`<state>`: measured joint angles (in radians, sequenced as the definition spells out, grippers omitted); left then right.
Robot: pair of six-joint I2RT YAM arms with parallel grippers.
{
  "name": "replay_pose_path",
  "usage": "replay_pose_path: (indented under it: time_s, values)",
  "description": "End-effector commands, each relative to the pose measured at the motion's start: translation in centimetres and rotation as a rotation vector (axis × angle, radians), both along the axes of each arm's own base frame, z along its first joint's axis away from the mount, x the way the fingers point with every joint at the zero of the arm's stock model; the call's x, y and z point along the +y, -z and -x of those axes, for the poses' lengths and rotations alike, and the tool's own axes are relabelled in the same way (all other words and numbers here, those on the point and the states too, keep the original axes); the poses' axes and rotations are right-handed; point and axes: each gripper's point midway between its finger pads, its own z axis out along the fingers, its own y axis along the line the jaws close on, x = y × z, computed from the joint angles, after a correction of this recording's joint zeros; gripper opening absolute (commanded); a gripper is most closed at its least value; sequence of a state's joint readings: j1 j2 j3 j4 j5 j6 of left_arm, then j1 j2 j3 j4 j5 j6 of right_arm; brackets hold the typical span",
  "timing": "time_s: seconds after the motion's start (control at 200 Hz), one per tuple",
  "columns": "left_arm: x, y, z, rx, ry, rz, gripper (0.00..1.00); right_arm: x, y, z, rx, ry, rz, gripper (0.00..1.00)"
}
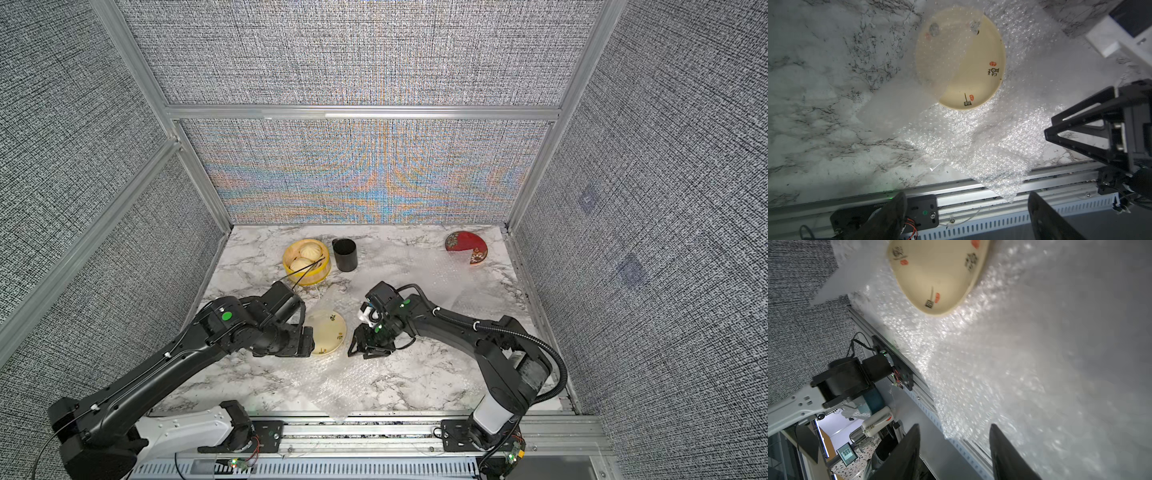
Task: Unpack dinner plates from bubble wrap
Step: Unwrap the bubble wrap at the center of the board.
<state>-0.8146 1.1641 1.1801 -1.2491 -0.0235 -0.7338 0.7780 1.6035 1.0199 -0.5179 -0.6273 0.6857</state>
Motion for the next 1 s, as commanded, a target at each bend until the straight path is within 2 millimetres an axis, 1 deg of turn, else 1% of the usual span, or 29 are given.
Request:
replay_pose_path:
  time_s: [0.0, 0.06, 0.14, 0.225, 0.275, 0.365, 0.445, 0.55, 0.635, 0.686, 0.751, 0.876, 0.991]
  values:
    - [0.3, 1.3, -0.7, 0.035, 0.084, -0.103, 0.92, -1.3, 0.8, 0.3, -0.028, 0.014, 0.037, 0.55]
    - [1.1, 1.7, -1.6, 0.042, 0.071, -0.206, 0.92, -0.8, 0.5, 0.8, -0.028, 0.010, 0.020, 0.55]
    - [1.7, 1.9, -2.9, 0.061, 0.113, -0.338, 0.92, 0.8, -0.6, 1.1, -0.046, -0.016, -0.026, 0.55]
    - [1.4, 2.0, -4.1, 0.077, 0.162, -0.411, 0.92, 2.4, -0.8, 1.3, -0.040, -0.023, -0.072, 0.53]
    - [1.0, 2.2, -4.7, 0.081, 0.183, -0.430, 0.93, 3.4, -0.8, 1.1, -0.029, -0.019, -0.108, 0.52]
    - [0.8, 2.6, -5.5, 0.087, 0.203, -0.468, 0.93, 4.4, 0.5, 0.7, -0.010, -0.012, -0.131, 0.51]
    - [0.7, 3.2, -5.6, 0.107, 0.218, -0.486, 0.94, 4.7, 2.3, 0.5, 0.021, 0.009, -0.125, 0.51]
    - [0.5, 3.8, -5.6, 0.138, 0.229, -0.502, 0.94, 4.8, 3.8, 0.6, 0.048, 0.042, -0.141, 0.51]
    - [0.5, 4.2, -5.6, 0.156, 0.238, -0.513, 0.94, 3.8, 5.5, 0.8, 0.064, 0.069, -0.101, 0.51]
    - [0.2, 4.4, -5.5, 0.166, 0.246, -0.499, 0.94, 2.6, 6.8, 1.3, 0.072, 0.088, -0.046, 0.51]
    - [-0.1, 4.7, -5.4, 0.179, 0.251, -0.487, 0.96, 1.3, 7.8, 1.9, 0.075, 0.107, -0.007, 0.51]
    - [-0.1, 5.3, -5.1, 0.209, 0.266, -0.496, 0.98, -2.4, 9.4, 3.3, 0.084, 0.142, 0.084, 0.52]
    - [-0.6, 6.0, -4.6, 0.251, 0.275, -0.479, 0.99, -6.2, 9.7, 3.8, 0.064, 0.145, 0.172, 0.53]
